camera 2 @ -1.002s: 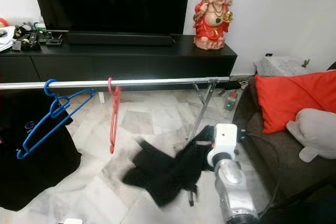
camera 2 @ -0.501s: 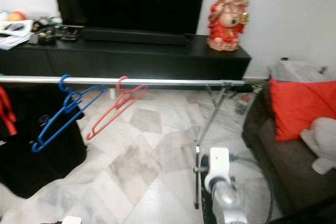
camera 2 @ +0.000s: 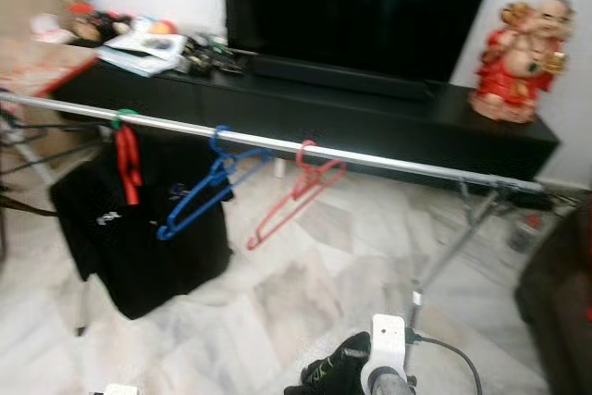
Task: Hang hanger
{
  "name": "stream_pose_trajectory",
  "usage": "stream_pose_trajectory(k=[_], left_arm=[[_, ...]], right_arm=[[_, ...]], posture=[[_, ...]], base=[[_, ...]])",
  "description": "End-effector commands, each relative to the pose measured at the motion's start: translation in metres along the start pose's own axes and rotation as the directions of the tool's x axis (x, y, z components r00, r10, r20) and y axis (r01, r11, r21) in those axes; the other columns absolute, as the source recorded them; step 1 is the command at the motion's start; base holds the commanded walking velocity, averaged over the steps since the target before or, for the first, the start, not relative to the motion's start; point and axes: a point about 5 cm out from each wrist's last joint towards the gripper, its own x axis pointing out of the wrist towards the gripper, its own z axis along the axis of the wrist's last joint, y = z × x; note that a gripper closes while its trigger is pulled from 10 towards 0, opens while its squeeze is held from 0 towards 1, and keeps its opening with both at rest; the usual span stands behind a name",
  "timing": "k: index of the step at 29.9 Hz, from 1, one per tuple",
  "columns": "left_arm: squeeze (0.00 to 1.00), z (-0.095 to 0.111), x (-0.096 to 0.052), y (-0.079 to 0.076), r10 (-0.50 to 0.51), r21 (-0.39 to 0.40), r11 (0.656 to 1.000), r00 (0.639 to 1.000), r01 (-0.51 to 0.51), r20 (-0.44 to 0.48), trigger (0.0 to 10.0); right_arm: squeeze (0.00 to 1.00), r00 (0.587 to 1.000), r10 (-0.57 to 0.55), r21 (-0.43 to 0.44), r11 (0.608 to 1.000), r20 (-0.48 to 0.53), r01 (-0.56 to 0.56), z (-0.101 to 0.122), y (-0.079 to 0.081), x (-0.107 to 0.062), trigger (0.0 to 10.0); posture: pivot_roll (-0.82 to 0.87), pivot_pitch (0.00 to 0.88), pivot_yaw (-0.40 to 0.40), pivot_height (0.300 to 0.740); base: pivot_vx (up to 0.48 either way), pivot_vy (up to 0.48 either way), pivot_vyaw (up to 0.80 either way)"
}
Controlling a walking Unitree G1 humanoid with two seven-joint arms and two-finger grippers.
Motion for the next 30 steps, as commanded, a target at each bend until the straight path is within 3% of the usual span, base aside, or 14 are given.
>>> stream_pose_trajectory(k=[1, 3, 4, 5, 7, 10, 12, 13, 14, 18, 23, 27, 28, 30], left_arm=[[0.0, -0.002, 0.0, -0.004, -0.008, -0.002, 1.0, 1.0, 0.008, 0.013, 10.0], [0.0, 0.0, -0.001, -0.003, 0.001, 0.0, 1.0, 0.999, -0.001, 0.044, 10.0], [0.0, 0.001, -0.001, -0.001, 0.016, 0.085, 0.996, 0.999, -0.02, 0.043, 10.0], [0.0, 0.001, -0.001, -0.001, 0.016, 0.085, 0.996, 0.999, -0.02, 0.043, 10.0], [0.0, 0.001, -0.001, 0.003, 0.068, 0.208, 0.975, 0.997, -0.077, 0.046, 10.0], [0.0, -0.001, -0.002, 0.002, 0.041, 0.142, 0.989, 0.998, -0.048, 0.048, 10.0], [0.0, 0.026, -0.001, 0.018, 0.056, 0.157, 0.984, 0.985, -0.083, 0.166, 10.0], [0.0, 0.038, -0.002, 0.03, 0.085, 0.1, 0.989, 0.973, -0.109, 0.212, 10.0], [0.0, 0.039, -0.002, 0.034, 0.117, -0.035, 0.993, 0.97, -0.112, 0.213, 10.0], [0.0, 0.048, -0.002, 0.034, 0.118, -0.143, 0.986, 0.958, -0.083, 0.261, 10.0], [0.0, 0.076, -0.006, 0.029, 0.115, -0.151, 0.987, 0.9, -0.055, 0.42, 10.0], [0.0, 0.084, -0.008, 0.026, 0.094, -0.152, 0.988, 0.878, -0.024, 0.47, 10.0], [0.0, 0.09, -0.01, 0.024, 0.073, -0.131, 0.991, 0.861, -0.008, 0.503, 10.0], [0.0, 0.108, -0.019, 0.016, 0.017, -0.084, 0.996, 0.792, 0.043, 0.611, 10.0]], right_arm=[[0.0, 0.999, -0.029, 0.045, 0.999, -0.024, 0.03, -0.009, -0.008, -0.003, 10.0], [0.0, 0.998, -0.038, 0.06, 0.997, -0.05, 0.041, -0.017, -0.009, -0.005, 10.0], [0.0, 0.997, -0.045, 0.073, 0.996, -0.062, 0.049, -0.022, -0.009, -0.006, 10.0], [0.0, 0.997, -0.045, 0.073, 0.996, -0.062, 0.049, -0.022, -0.009, -0.006, 10.0], [0.0, 0.995, -0.06, 0.07, 0.995, -0.081, 0.066, -0.029, -0.009, -0.009, 10.0], [0.0, 0.994, -0.063, 0.076, 0.995, -0.085, 0.069, -0.031, -0.008, -0.01, 10.0], [0.0, 0.995, -0.053, 0.084, 0.995, -0.08, 0.06, -0.031, -0.007, -0.01, 10.0], [0.0, 0.996, -0.05, 0.087, 0.995, -0.078, 0.057, -0.032, -0.007, -0.01, 10.0], [0.0, 0.996, -0.052, 0.086, 0.995, -0.079, 0.059, -0.032, -0.007, -0.01, 10.0], [0.0, 0.996, -0.052, 0.083, 0.995, -0.079, 0.059, -0.033, -0.008, -0.01, 10.0], [0.0, 0.995, -0.045, 0.06, 0.997, -0.087, 0.05, -0.034, -0.01, -0.011, 10.0], [0.0, 0.994, -0.051, 0.053, 0.997, -0.094, 0.056, -0.036, -0.011, -0.012, 10.0], [0.0, 0.994, -0.054, 0.054, 0.997, -0.096, 0.059, -0.036, -0.012, -0.012, 10.0], [0.0, 0.991, -0.074, 0.069, 0.994, -0.11, 0.082, -0.041, -0.016, -0.014, 10.0]], posture=[[0.12, 0.0, -0.063, 0.74], [0.12, 0.0, -0.055, 0.74], [0.12, 0.0, -0.044, 0.74], [0.12, 0.0, -0.044, 0.74], [0.11, 0.0, -0.033, 0.74], [0.12, 0.0, -0.028, 0.74], [0.12, 0.0, -0.029, 0.74], [0.12, 0.0, -0.03, 0.74], [0.12, 0.0, -0.032, 0.74], [0.12, 0.0, -0.039, 0.74], [0.12, 0.0, -0.049, 0.74], [0.12, 0.0, -0.048, 0.74], [0.12, 0.0, -0.046, 0.74], [0.12, 0.0, -0.04, 0.74]], base=[[0.0, 0.0, 0.0], [0.0, 0.0, 0.0], [0.0, 0.0, 0.0], [0.0, 0.0, 0.0], [0.0, 0.0, 0.0], [0.0, 0.0, 0.0], [0.0, 0.0, 0.0], [0.0, 0.0, 0.0], [0.0, 0.0, 0.0], [0.0, 0.0, 0.0], [0.0, 0.0, 0.0], [0.0, 0.0, 0.0], [0.0, 0.0, 0.0], [0.0, 0.0, 0.0]])
